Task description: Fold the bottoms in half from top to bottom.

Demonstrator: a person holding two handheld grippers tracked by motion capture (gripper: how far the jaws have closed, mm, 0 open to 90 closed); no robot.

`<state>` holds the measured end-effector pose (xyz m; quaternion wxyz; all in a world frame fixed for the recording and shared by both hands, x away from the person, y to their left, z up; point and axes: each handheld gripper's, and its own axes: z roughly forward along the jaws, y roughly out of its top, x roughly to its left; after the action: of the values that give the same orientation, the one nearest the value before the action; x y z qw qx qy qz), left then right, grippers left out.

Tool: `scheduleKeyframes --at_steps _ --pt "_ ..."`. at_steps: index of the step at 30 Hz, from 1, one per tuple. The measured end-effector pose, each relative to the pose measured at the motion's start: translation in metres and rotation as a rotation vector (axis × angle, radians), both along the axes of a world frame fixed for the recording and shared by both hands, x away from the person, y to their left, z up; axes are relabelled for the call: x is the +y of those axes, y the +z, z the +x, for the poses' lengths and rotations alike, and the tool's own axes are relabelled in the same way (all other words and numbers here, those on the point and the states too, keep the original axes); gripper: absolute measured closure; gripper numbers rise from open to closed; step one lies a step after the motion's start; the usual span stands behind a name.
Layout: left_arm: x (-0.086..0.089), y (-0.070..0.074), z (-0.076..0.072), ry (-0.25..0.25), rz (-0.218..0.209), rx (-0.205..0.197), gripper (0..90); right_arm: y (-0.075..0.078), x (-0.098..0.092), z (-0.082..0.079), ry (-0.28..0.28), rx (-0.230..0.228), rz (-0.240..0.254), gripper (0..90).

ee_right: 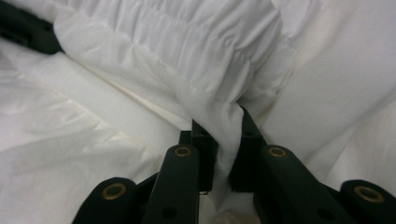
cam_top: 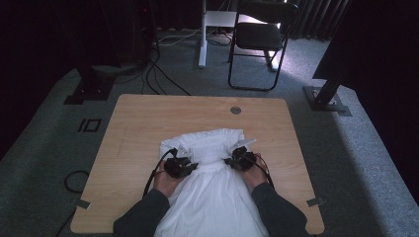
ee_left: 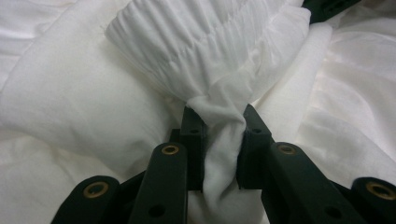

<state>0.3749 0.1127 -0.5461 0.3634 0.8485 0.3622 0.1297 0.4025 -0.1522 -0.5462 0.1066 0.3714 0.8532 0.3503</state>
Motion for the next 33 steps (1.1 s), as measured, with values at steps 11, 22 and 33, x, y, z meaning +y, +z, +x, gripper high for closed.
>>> scheduleKeyframes --at_steps 11,22,33 --pt "0.012 0.010 0.069 0.025 0.105 -0.005 76.8 0.003 0.021 0.046 -0.082 0.029 0.015 82.1" --pt "0.007 0.016 0.104 0.085 0.217 -0.020 77.0 0.006 0.042 0.085 -0.140 0.022 -0.020 81.8" --pt "0.025 0.045 0.100 0.083 0.052 -0.049 80.7 0.032 0.033 0.092 -0.137 0.021 0.065 83.8"
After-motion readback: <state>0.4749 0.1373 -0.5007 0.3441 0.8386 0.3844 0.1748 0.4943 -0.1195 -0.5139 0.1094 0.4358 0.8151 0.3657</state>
